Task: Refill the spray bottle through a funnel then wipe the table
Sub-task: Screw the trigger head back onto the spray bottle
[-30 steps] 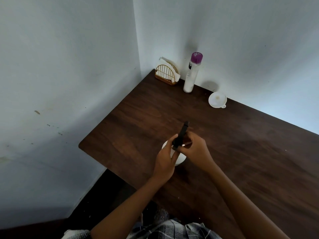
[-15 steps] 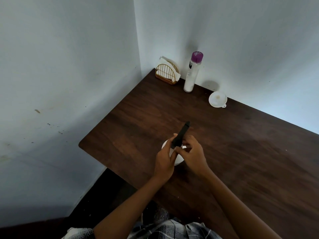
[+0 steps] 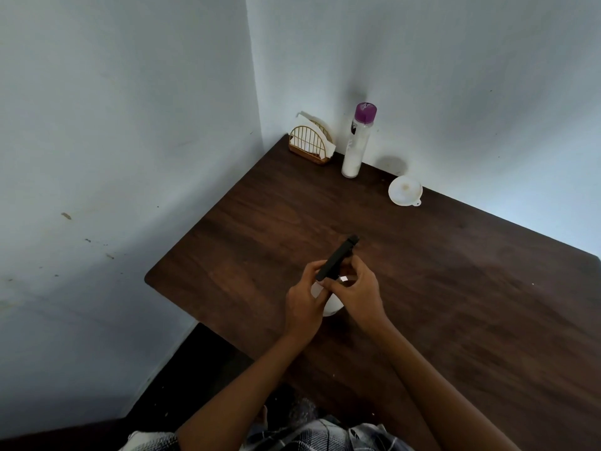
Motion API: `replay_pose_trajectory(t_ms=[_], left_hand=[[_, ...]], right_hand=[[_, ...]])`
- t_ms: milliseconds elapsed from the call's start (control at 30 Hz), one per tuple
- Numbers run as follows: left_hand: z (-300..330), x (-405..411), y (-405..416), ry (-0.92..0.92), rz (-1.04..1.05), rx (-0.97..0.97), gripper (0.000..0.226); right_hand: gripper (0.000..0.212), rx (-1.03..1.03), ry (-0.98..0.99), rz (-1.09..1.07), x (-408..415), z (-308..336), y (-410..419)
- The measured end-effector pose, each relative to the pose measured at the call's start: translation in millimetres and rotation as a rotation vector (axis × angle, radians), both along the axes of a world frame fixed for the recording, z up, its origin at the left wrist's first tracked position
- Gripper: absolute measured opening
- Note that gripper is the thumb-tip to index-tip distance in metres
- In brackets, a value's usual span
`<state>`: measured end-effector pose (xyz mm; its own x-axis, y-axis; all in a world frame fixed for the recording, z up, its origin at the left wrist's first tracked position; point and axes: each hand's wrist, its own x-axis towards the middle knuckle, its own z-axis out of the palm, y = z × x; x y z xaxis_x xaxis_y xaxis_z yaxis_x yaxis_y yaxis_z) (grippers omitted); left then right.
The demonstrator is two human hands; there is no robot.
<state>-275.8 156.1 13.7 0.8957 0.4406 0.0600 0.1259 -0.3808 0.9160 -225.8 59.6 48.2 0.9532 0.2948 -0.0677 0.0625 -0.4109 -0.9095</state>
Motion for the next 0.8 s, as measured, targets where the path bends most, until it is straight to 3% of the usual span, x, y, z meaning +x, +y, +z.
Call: replay_pose_trajectory(t_ms=[200, 333, 567, 667, 733, 800], left_hand=[[1.4, -1.6, -3.2, 0.023, -0.008, -0.021, 0.056], [-0.9, -0.1, -4.8, 0.054, 0.034, 0.0, 0.034], [-3.8, 0.2, -6.3, 0.009, 0.081, -0.023, 0.033], [-3.8, -2.2, -7.8, 0.008, 0.046, 0.017, 0.018], [-3.8, -5.2, -11.2, 0.005, 0.049, -0.015, 0.027], [1.5, -7.7, -17.9, 0.033, 0.081, -0.139, 0.059]], right_hand=[[0.036, -0.032, -0.071, 0.023, -2.1, -1.4, -3.4], [0.038, -0.032, -0.081, -0.058, -5.7, 0.1, 2.9], [0.039, 0.017, -0.133, -0.161, -19.1, -0.6, 10.5], [0.052, -0.004, -0.13, -0.233, -28.2, -3.2, 13.4], [0.064, -0.011, -0.108, -0.328, -32.1, -2.4, 16.6], [0.069, 0.055, -0.075, -0.405, -30.7, -1.2, 19.8]])
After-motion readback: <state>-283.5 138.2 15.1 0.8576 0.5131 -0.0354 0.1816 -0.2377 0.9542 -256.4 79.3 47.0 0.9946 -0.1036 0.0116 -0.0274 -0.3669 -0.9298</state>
